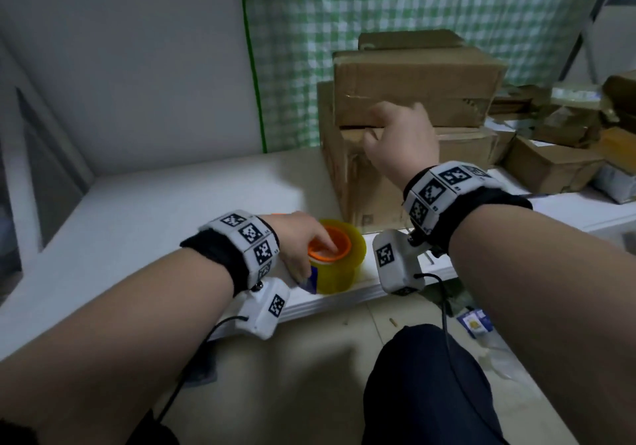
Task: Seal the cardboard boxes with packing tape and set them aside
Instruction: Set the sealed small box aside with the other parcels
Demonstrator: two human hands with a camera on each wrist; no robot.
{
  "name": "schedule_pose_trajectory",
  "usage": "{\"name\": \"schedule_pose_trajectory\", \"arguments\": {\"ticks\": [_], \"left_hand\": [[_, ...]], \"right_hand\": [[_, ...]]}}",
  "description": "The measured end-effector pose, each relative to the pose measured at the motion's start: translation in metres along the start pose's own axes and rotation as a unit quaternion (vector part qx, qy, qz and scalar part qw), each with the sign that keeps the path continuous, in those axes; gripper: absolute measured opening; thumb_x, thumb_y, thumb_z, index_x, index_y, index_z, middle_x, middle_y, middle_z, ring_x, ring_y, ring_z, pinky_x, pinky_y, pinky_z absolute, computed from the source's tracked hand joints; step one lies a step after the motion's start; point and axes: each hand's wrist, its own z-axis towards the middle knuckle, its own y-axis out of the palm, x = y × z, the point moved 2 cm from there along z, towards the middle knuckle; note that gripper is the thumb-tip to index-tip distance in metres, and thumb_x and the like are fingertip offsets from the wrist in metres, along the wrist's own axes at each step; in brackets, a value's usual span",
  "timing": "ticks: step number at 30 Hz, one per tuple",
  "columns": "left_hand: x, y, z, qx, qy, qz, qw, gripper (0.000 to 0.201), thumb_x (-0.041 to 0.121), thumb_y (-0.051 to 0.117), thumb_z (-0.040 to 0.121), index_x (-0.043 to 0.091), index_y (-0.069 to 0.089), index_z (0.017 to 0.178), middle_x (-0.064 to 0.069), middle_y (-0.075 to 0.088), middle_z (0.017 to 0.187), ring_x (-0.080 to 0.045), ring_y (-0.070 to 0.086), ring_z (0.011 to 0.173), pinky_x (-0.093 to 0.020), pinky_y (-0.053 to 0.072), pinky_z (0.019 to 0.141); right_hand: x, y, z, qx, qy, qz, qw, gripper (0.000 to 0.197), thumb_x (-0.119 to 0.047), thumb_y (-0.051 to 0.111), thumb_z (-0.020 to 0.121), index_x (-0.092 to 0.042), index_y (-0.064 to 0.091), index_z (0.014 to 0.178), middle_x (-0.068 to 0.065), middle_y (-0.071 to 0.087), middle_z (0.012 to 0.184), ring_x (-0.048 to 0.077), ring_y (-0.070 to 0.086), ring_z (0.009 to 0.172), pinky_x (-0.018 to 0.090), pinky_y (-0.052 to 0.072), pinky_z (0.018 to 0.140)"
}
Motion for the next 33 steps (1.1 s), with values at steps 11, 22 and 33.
{"name": "schedule_pose_trajectory", "arguments": {"ticks": [11,22,33], "left_hand": [[-0.057,-0.004,-0.018,0.133,-0.054,0.156,0.977,0.039,0.040,0.073,0.073,0.045,0.060,0.109,0.004,0.050,0.106,-0.027,0.042,0.105,-0.037,0.039,0.089],[-0.198,-0.041,0.005,0.193,-0.226,0.076,0.952,0.029,0.016,0.059,0.088,0.023,0.064,0.116,-0.009,0.065,0.111,-0.030,0.061,0.101,-0.034,0.048,0.088],[-0.258,-0.051,0.053,0.203,-0.236,0.029,0.950,0.037,0.013,0.047,0.093,0.014,0.057,0.129,-0.015,0.058,0.127,-0.032,0.054,0.115,-0.036,0.040,0.100]], "right_hand": [[-0.052,0.047,-0.013,-0.129,-0.135,0.071,0.980,0.030,-0.015,0.053,0.085,-0.017,0.070,0.108,0.009,0.071,0.096,0.026,0.065,0.090,0.033,0.053,0.082],[-0.076,0.176,0.028,-0.346,-0.056,0.003,0.937,0.041,-0.016,0.052,0.090,-0.022,0.056,0.130,0.004,0.058,0.130,0.022,0.056,0.116,0.027,0.045,0.089],[-0.078,0.238,0.060,-0.368,-0.003,0.013,0.930,0.042,-0.016,0.051,0.093,-0.023,0.051,0.135,0.004,0.051,0.139,0.023,0.053,0.120,0.030,0.044,0.094]]}}
